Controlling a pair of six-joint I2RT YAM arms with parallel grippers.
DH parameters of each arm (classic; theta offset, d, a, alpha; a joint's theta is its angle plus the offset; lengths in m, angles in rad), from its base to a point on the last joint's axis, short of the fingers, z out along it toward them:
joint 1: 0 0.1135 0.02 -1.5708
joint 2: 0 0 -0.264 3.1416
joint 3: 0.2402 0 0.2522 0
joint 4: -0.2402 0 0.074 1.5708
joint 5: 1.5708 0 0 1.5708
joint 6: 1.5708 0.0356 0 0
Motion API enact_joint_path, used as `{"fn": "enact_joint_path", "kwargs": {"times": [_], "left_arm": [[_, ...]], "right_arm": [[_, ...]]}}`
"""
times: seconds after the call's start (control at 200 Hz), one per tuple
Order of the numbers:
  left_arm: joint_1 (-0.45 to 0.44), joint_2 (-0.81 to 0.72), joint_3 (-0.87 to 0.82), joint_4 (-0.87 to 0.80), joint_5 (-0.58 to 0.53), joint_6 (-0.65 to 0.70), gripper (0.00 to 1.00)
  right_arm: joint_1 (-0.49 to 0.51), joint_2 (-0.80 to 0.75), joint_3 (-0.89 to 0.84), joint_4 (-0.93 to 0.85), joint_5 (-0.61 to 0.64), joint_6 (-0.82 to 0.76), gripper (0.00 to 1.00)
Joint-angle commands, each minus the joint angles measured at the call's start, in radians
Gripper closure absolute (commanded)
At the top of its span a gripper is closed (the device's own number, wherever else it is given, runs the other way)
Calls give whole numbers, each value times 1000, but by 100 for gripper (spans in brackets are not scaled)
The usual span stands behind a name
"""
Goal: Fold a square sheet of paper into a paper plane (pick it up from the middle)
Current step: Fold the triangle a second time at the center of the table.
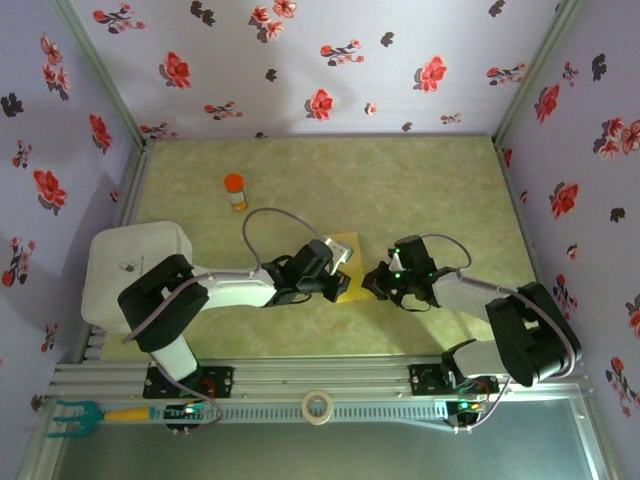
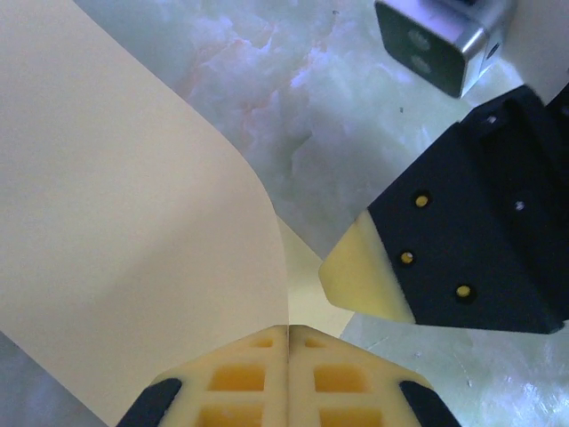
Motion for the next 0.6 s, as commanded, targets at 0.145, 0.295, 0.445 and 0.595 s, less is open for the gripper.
{"fn": "enact_joint_path", "kwargs": {"times": [0.145,0.295,0.445,0.595], "left_arm": [[14,14,12,-11,27,-15,100],[18,17,13,-14,32,-19,100],[18,29,29,-23,48,-28,100],[18,41,35,-13,60,-44,100]], "right_arm": [[8,60,15,-10,29,-34,99],[8,71,46,-141,90,-112,100],[8,71,71,-205,116,-152,100],[10,55,85,-159,67,-129,99]]}}
